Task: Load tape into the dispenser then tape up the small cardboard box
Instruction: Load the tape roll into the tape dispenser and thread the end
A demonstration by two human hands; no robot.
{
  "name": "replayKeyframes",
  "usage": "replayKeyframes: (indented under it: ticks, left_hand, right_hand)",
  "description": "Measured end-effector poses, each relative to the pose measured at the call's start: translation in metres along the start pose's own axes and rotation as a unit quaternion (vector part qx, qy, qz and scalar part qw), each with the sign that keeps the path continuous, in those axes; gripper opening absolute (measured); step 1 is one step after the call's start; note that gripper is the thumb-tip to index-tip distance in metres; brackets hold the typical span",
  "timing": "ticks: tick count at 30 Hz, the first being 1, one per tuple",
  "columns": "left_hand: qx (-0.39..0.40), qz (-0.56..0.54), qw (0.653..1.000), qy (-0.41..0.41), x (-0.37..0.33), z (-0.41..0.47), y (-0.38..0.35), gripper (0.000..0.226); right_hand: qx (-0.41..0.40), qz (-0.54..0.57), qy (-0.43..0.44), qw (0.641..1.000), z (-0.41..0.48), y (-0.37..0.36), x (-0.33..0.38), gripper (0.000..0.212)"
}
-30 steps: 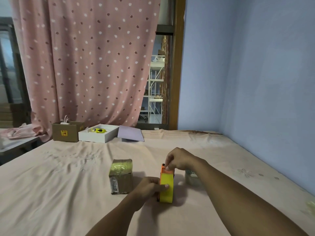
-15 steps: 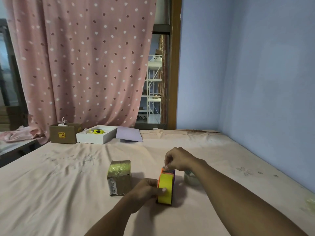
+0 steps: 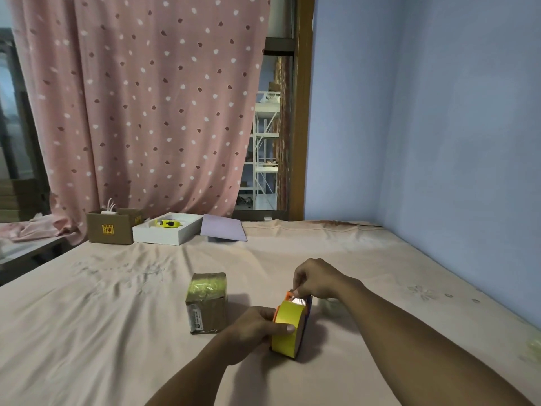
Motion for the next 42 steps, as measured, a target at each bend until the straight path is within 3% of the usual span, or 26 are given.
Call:
replayKeyframes:
  ticks: [7,11,19,24,42]
  left_hand:
    - [-0.037,0.005,0.999,-0.017,-0.011,-0.004,0.001,0.022]
    - [-0.055,0.021,0.998,-0.027,-0.013,-0.005,0.002,0.043]
    - [-0.025,-0.042,0.999,0.000,0.003,-0.007,0.007,0.059]
    - [0.033,-0.073,0.997,0.014,0.006,-0.004,-0.005,0.030]
    - [0.059,-0.090,0.994,0.031,0.007,-0.005,-0.005,0.044]
  right_hand:
    - [0.012,-0.008,-0.002,1.000,0.001,-0.005,0.001,0.008]
    - [0.036,-0.008,-0.015,0.999,-0.003,-0.023,-0.006,0.008]
    - [0.024,0.000,-0.034,0.999,-0.001,-0.031,-0.012,0.006]
    - [0.010,-0.015,-0.046,0.999,-0.001,-0.032,-0.013,0.017]
    - [0.061,-0.069,-0.055,0.994,0.001,-0.034,-0.009,0.019]
Point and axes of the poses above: each hand's wrist, its own z-axis towards the middle knuckle, its own y-axis out of the back of the hand, x = y × z, the point moved 9 cm from there along z, towards the middle knuckle, and after that the axes turned 7 degrees about y, right-handed, at the moved point
